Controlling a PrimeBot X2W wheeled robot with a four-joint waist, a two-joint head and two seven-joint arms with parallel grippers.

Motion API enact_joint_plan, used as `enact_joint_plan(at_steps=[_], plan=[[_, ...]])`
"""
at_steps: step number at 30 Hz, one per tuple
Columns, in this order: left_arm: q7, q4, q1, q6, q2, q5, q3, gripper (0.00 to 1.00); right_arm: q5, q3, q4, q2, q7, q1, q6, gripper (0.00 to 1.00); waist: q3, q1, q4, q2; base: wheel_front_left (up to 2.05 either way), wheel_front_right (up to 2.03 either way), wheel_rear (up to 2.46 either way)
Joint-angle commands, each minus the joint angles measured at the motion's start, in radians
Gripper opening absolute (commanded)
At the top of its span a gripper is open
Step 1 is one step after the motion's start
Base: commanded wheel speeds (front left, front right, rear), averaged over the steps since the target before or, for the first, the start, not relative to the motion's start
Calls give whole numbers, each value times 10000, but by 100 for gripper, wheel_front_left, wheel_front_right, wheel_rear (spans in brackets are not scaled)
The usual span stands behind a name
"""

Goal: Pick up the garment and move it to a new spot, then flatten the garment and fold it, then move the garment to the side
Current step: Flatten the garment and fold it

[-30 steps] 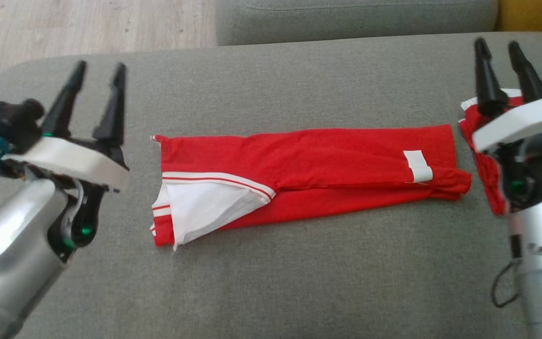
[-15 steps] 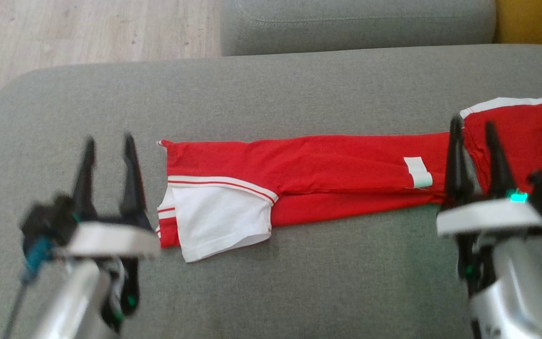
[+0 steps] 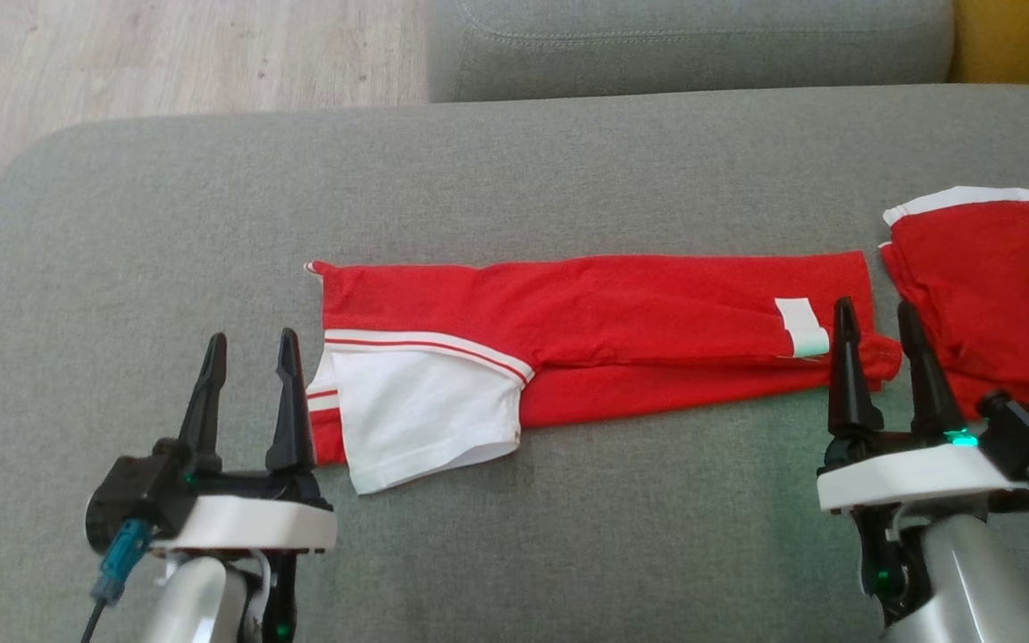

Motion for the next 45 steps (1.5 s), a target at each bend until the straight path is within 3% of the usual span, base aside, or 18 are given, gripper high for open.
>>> enact_joint_plan(at_steps=[1, 8, 17, 27, 28, 29, 30, 36, 39, 41, 45], plan=[[-50, -217, -355, -149, -15, 208, 527, 100, -164, 253, -353, 17, -109, -283, -7, 100, 57, 0, 15, -1, 0, 0, 0], [-51, -80, -692, -675, -380, 751, 938, 100, -1123, -758, 407, 18, -109, -969, -7, 100, 535, 0, 159, -1, 0, 0, 0], [-51, 95, -972, -1077, -632, 1049, 1248, 100, -1276, -2521, 3212, 18, -97, -2258, -7, 100, 1090, 0, 470, -1, 0, 0, 0], [-51, 92, -1186, -1326, -721, 1209, 1388, 100, -887, -2066, 6173, 18, -20, -3244, -7, 100, 1405, 0, 573, -1, 0, 0, 0], [-51, 96, -1213, -1338, -726, 1221, 1421, 100, -792, -1959, 6403, 18, -23, -3352, -7, 85, 1423, 0, 569, -1, 0, 0, 0], [-51, 99, -1233, -1349, -732, 1234, 1455, 100, -726, -1873, 6593, 18, -33, -3455, -7, 27, 1437, 0, 559, -1, 0, 0, 0], [-51, 116, -1266, -1364, -745, 1270, 1518, 100, -682, -1762, 6818, 18, -61, -3630, -7, 0, 1441, 0, 517, -1, 0, 0, 0], [-51, 140, -1216, -1396, -778, 1372, 1705, 100, -1399, -2358, 6033, 18, -105, -3762, -7, 0, 1279, 0, 204, -1, 0, 0, 0], [-51, 138, -1189, -1410, -798, 1392, 1751, 100, -2055, -2996, 5163, 18, -107, -3560, -7, 0, 1148, 0, 55, -1, 0, 0, 0], [-51, 131, -1179, -1424, -822, 1341, 1749, 100, -3183, -3758, 4117, -60, -95, -3281, -7, 0, 1053, 0, -28, -1, 0, 0, 0], [-51, 105, -1175, -1445, -835, 1363, 1687, 100, -3980, -4370, 2746, -65, 633, -3011, -7, 0, 901, 0, -79, -1, 0, 0, 0]])
